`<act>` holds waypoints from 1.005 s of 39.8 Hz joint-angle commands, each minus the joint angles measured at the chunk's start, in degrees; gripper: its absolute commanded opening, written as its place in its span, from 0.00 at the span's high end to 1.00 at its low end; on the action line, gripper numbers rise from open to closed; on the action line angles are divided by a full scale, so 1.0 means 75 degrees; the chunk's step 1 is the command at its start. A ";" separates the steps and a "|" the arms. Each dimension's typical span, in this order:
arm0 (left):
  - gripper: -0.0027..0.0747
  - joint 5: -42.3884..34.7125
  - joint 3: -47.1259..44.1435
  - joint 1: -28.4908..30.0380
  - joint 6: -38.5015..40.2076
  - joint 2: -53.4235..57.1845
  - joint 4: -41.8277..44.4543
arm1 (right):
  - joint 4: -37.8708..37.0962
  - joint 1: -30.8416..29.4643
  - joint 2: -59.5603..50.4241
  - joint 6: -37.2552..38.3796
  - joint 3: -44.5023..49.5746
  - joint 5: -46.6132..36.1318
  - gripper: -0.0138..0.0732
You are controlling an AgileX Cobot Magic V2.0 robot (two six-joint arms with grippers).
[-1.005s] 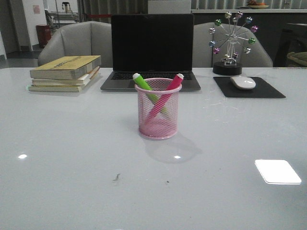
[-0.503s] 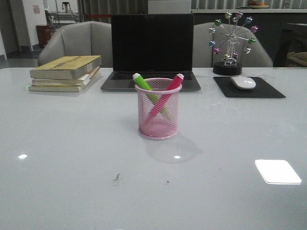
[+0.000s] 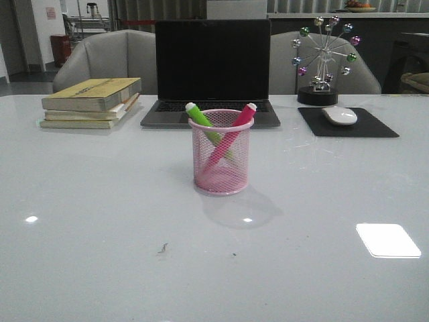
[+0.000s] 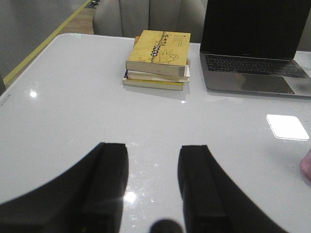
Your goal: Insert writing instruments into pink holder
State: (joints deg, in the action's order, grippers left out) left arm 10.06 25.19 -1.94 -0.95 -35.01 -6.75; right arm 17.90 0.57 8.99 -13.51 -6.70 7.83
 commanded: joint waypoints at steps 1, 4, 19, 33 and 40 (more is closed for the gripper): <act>0.53 -0.0648 0.0231 0.0019 0.0027 -0.0021 -0.0066 | 0.0102 -0.0002 -0.0241 -0.0068 0.0167 -0.0703 0.81; 0.53 -0.0648 0.0231 0.0019 0.0027 -0.0021 -0.0066 | 0.0119 -0.0002 -0.0525 -0.0068 0.0461 -0.0703 0.81; 0.53 -0.0648 0.0231 0.0019 0.0027 -0.0021 -0.0066 | -0.0001 -0.0002 -0.1420 -0.0078 0.1133 -0.0293 0.81; 0.53 -0.0648 0.0231 0.0019 0.0027 -0.0021 -0.0066 | -0.0032 -0.0002 -0.1420 -0.0078 0.1133 -0.0169 0.81; 0.53 -0.0648 0.0231 0.0019 0.0027 -0.0021 -0.0066 | -0.0032 -0.0002 -0.1420 -0.0078 0.1133 -0.0187 0.81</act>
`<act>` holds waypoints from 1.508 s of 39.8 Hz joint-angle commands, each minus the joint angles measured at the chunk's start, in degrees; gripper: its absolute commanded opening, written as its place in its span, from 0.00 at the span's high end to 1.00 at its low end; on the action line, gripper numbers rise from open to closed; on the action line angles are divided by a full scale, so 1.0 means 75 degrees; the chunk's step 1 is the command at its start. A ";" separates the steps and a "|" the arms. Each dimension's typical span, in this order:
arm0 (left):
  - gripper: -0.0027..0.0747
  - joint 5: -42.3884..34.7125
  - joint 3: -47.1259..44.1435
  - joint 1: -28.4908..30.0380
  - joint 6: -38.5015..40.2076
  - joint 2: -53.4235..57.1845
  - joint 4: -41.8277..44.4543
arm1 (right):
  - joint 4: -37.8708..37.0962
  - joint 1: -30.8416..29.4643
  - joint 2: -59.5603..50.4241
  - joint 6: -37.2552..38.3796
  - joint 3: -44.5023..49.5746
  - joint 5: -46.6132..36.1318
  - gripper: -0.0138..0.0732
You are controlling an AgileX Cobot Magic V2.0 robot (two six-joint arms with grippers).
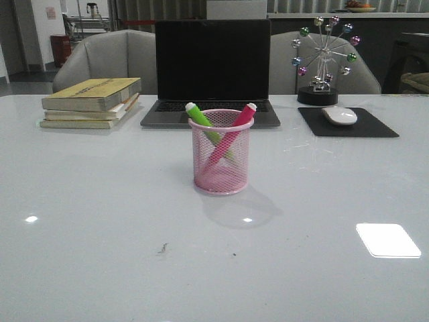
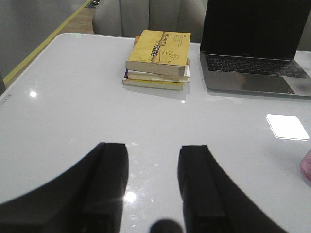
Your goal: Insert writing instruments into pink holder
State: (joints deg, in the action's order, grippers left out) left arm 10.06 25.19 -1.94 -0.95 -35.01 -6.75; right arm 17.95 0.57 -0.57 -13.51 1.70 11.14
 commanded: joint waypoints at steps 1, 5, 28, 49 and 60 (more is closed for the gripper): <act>0.53 -0.0648 0.0231 0.0019 0.0027 -0.0021 -0.0066 | -0.0038 -0.0002 -0.0145 -0.0078 0.0013 -0.0628 0.81; 0.53 -0.0648 0.0231 0.0019 0.0027 -0.0021 -0.0066 | -0.0038 -0.0002 -0.0145 -0.0061 0.0013 -0.0682 0.81; 0.53 -0.0648 0.0231 0.0019 0.0027 -0.0021 -0.0066 | -0.2235 -0.0002 -0.0145 0.2187 0.0013 -0.0618 0.81; 0.53 -0.0648 0.0231 0.0019 0.0027 -0.0021 -0.0066 | -0.2235 -0.0002 -0.0145 0.2187 0.0013 -0.0590 0.81; 0.52 -0.0648 0.0231 0.0019 0.0027 -0.0021 -0.0066 | -0.2235 -0.0002 -0.0145 0.2187 0.0013 -0.0590 0.81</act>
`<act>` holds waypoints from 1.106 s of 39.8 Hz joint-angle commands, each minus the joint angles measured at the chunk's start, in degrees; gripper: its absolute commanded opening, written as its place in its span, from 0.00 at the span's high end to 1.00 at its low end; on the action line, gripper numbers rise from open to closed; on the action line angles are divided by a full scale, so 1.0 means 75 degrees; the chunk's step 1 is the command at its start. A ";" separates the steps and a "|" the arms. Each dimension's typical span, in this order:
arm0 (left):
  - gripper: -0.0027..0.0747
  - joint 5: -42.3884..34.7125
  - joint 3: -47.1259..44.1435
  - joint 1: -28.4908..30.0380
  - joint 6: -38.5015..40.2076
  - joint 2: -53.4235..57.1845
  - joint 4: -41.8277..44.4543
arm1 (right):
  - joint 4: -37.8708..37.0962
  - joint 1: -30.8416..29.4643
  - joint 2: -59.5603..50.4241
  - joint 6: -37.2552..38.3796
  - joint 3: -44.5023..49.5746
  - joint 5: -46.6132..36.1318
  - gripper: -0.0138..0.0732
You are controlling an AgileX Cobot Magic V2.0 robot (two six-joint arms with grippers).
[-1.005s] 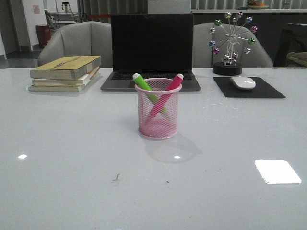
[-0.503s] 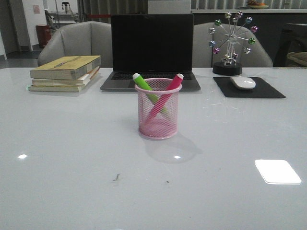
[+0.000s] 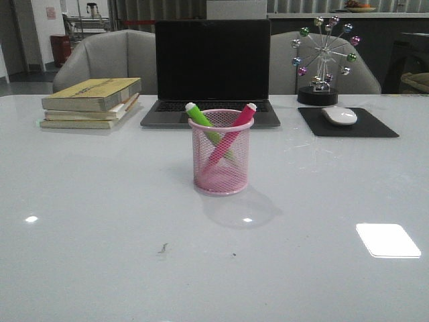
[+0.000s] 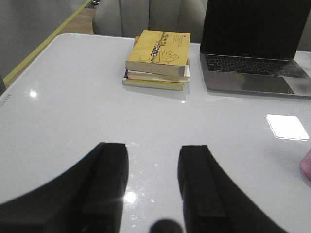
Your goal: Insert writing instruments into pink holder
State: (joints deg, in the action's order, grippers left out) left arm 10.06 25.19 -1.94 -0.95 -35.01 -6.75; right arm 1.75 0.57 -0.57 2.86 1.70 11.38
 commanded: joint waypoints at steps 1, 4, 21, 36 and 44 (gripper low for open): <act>0.53 -0.0648 0.0231 0.0019 0.0027 -0.0021 -0.0066 | -0.0075 -0.0002 -0.0145 0.0004 0.0013 -0.0622 0.81; 0.54 -0.0648 0.0231 0.0019 0.0027 -0.0021 0.0007 | -0.0075 -0.0002 -0.0145 0.0004 0.0013 -0.0622 0.81; 0.85 -0.0678 0.0231 0.0019 0.0027 -0.0021 -0.0008 | -0.0075 -0.0002 -0.0145 0.0004 0.0013 -0.0622 0.81; 0.85 -0.0743 0.0231 0.0019 -0.0008 0.0215 0.0207 | -0.0075 -0.0002 -0.0145 0.0004 0.0013 -0.0622 0.81; 0.85 -0.1054 0.0220 0.0019 -0.0008 0.1124 0.0958 | -0.0075 -0.0002 -0.0145 0.0004 0.0013 -0.0622 0.81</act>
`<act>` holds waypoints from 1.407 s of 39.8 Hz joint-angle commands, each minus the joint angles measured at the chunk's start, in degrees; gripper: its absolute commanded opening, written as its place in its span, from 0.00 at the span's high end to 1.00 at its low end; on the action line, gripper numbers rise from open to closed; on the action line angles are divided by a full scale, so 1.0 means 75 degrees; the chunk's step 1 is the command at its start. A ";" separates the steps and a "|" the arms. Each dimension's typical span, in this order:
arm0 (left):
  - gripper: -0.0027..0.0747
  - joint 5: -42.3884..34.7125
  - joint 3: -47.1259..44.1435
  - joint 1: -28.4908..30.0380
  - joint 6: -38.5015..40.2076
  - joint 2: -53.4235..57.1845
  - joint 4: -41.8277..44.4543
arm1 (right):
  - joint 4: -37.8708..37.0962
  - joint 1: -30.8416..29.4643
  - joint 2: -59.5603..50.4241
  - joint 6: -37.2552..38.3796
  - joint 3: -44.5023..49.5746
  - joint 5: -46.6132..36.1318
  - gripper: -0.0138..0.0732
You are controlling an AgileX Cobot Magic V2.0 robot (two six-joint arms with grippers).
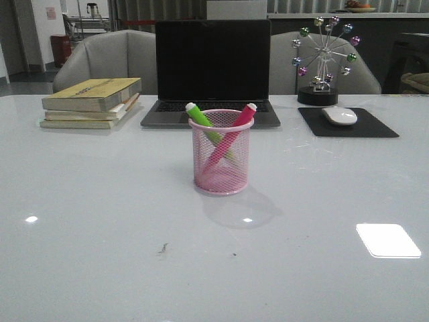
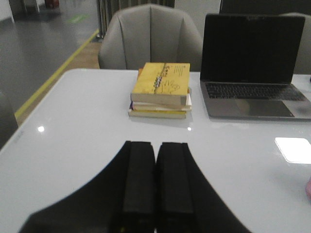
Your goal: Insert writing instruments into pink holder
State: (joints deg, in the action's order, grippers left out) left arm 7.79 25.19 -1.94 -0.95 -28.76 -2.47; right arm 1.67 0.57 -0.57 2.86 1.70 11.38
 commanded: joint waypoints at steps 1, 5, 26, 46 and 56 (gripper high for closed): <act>0.85 -0.0751 0.0184 0.0019 -0.0008 0.0456 0.0606 | -0.0064 -0.0002 -0.0145 0.0004 0.0013 -0.0622 0.81; 0.85 -0.0772 -0.0125 0.0019 -0.0008 0.0998 0.0881 | -0.0064 -0.0002 -0.0145 0.0004 0.0013 -0.0622 0.81; 0.85 -0.0783 -0.2805 0.0019 0.0035 0.3793 0.0329 | -0.0064 -0.0002 -0.0145 0.0004 0.0013 -0.0622 0.81; 0.85 -0.0956 -0.3428 0.0019 0.0035 0.4058 -0.0122 | -0.0064 -0.0002 -0.0145 0.0004 0.0013 -0.0622 0.81; 0.85 -0.0956 -0.3428 0.0019 0.0035 0.4058 -0.0122 | -0.0064 -0.0002 -0.0145 0.0004 0.0013 -0.0622 0.81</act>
State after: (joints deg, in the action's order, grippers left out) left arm 5.87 -0.19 -1.94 -0.95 0.32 -2.74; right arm 1.54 0.57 -0.57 2.86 1.70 11.47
